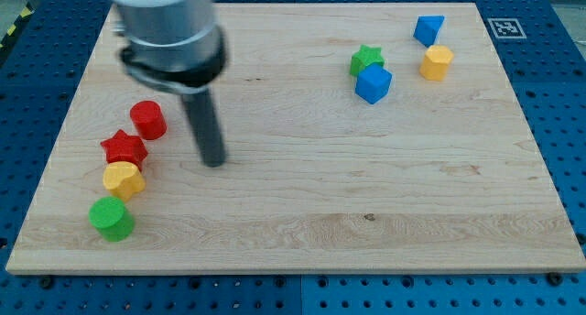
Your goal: Nudge the blue cube a bit down
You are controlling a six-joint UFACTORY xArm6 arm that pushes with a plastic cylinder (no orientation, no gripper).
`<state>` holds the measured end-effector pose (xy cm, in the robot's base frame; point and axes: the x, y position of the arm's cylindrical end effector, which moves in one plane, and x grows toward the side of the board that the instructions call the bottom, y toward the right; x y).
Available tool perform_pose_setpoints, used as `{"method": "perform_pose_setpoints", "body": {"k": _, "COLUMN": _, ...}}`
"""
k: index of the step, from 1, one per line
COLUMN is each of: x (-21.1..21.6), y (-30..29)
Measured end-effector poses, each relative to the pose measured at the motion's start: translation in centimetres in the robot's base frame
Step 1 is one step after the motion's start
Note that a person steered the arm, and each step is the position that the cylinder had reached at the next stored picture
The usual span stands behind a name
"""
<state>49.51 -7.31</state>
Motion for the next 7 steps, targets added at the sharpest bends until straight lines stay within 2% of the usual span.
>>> {"method": "perform_pose_setpoints", "body": {"k": 3, "x": 0.0, "y": 18.0}}
{"method": "perform_pose_setpoints", "body": {"k": 4, "x": 0.0, "y": 18.1}}
{"method": "perform_pose_setpoints", "body": {"k": 6, "x": -6.3, "y": 22.2}}
{"method": "perform_pose_setpoints", "body": {"k": 7, "x": -11.9, "y": 23.7}}
